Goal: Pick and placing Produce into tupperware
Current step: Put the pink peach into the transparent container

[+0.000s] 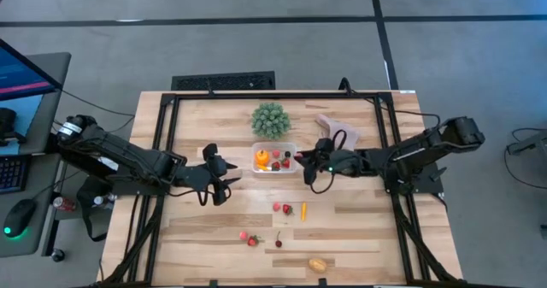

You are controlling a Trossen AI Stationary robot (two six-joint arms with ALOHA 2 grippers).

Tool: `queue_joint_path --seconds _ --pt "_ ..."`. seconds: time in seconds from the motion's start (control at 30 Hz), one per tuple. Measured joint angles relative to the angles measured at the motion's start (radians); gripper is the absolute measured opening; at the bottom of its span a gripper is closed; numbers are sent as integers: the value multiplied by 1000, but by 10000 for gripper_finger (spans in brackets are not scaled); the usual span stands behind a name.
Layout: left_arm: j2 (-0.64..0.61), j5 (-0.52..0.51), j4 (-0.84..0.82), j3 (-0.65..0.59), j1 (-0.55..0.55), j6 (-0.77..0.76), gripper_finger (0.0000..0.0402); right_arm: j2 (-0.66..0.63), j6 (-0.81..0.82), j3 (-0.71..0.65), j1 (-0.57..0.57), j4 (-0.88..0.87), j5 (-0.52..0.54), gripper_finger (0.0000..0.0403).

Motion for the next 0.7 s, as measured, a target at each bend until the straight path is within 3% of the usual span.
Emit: queue_joint_path --seconds 0.2,0.7 --pt "0 -27 -1 0 0 -1 174 81 -2 19 -34 76 -4 102" --pt "0 -30 -3 -1 0 -14 174 327 -37 179 -56 64 -10 102"
